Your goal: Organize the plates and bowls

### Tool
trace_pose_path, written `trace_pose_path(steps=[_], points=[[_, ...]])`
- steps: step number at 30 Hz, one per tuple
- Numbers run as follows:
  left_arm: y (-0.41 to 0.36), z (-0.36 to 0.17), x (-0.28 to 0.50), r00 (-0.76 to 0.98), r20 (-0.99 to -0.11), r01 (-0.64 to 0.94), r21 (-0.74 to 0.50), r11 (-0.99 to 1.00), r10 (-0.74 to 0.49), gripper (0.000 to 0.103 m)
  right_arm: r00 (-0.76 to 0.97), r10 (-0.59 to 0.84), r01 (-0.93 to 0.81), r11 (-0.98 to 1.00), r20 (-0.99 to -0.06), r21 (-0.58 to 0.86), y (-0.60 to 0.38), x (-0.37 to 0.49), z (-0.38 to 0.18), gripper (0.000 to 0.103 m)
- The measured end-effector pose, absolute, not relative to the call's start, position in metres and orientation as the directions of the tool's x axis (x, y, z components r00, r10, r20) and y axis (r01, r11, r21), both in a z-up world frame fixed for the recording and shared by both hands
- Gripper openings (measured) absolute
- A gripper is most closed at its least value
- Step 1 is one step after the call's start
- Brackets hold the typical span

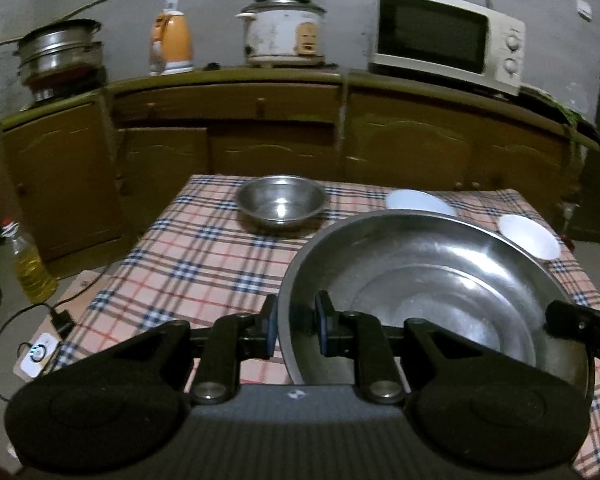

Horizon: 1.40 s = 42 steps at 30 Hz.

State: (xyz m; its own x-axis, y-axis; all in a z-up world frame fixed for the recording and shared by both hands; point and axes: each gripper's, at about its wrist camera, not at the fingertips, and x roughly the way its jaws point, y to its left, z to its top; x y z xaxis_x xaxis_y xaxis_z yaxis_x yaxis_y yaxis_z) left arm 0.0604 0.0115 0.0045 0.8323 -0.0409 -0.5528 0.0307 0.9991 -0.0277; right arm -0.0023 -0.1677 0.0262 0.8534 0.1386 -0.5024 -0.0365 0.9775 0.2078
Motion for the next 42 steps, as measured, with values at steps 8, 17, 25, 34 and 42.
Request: trace_pose_path(steps=[8,17,25,34,42], points=[[-0.02,0.001,0.062,0.824,-0.56,0.099,-0.007,0.995,-0.086,0.02,0.857,0.087,0.03,0.976,-0.508,0.218,-0.199,-0.013,0.021,0.018],[-0.033,-0.016,0.072,0.801,-0.586,0.134,-0.028,0.991,-0.125,0.019,0.843,0.06,0.068,0.974,-0.535,0.217,-0.215,-0.011,0.002,0.018],[-0.04,-0.031,0.083,0.791,-0.598,0.151,-0.01,0.988,-0.128,0.02,0.82,0.05,0.086,0.974,-0.57,0.209,-0.22,0.001,-0.023,0.018],[-0.03,-0.056,0.094,0.761,-0.644,0.108,0.006,0.994,-0.079,0.02,0.782,0.078,0.069,0.975,-0.618,0.211,-0.208,0.024,-0.051,0.018],[-0.025,-0.076,0.099,0.745,-0.664,0.097,0.015,0.995,-0.063,0.02,0.759,0.083,0.061,0.979,-0.646,0.197,-0.2,0.033,-0.073,0.018]])
